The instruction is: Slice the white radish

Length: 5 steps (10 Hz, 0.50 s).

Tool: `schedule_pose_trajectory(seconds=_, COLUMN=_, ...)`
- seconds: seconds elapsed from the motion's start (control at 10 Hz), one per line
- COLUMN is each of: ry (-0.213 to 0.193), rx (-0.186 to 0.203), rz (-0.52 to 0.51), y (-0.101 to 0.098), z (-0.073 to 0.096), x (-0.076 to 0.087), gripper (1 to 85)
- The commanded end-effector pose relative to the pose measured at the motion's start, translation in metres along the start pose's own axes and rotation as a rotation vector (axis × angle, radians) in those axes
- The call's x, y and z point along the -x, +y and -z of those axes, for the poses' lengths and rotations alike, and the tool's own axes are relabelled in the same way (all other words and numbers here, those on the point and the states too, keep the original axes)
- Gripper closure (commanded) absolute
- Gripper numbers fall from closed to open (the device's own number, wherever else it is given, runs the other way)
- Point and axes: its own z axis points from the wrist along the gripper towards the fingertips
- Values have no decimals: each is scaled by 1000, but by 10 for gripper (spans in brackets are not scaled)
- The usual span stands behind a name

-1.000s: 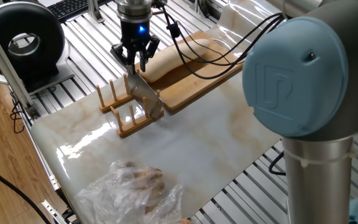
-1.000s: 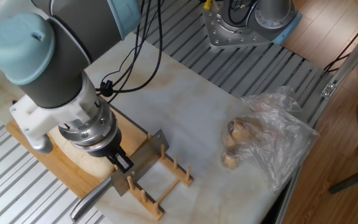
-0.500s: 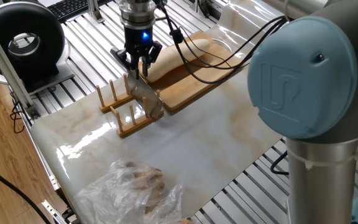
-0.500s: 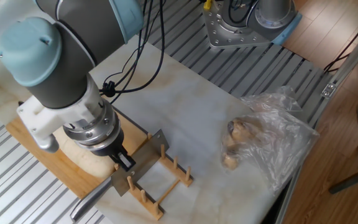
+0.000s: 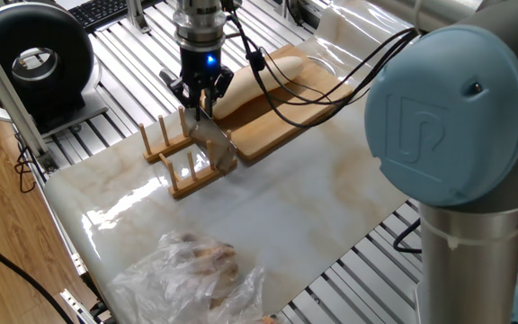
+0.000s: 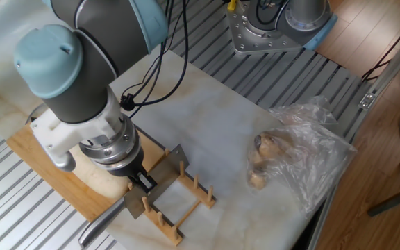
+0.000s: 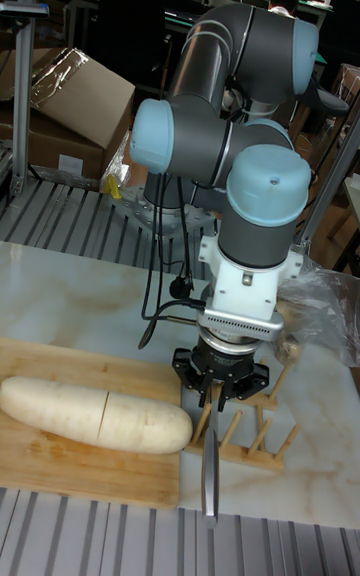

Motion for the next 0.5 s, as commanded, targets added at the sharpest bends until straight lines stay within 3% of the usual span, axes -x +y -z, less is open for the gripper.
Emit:
schedule_pose_trajectory(seconds=0.0, ry=-13, rx=21, rz=9, y=4, z=-5, x=0, gripper=570)
schedule_pose_trajectory(seconds=0.4, ry=-39, rx=31, rz=31, y=1, z=-9, x=3, gripper=590)
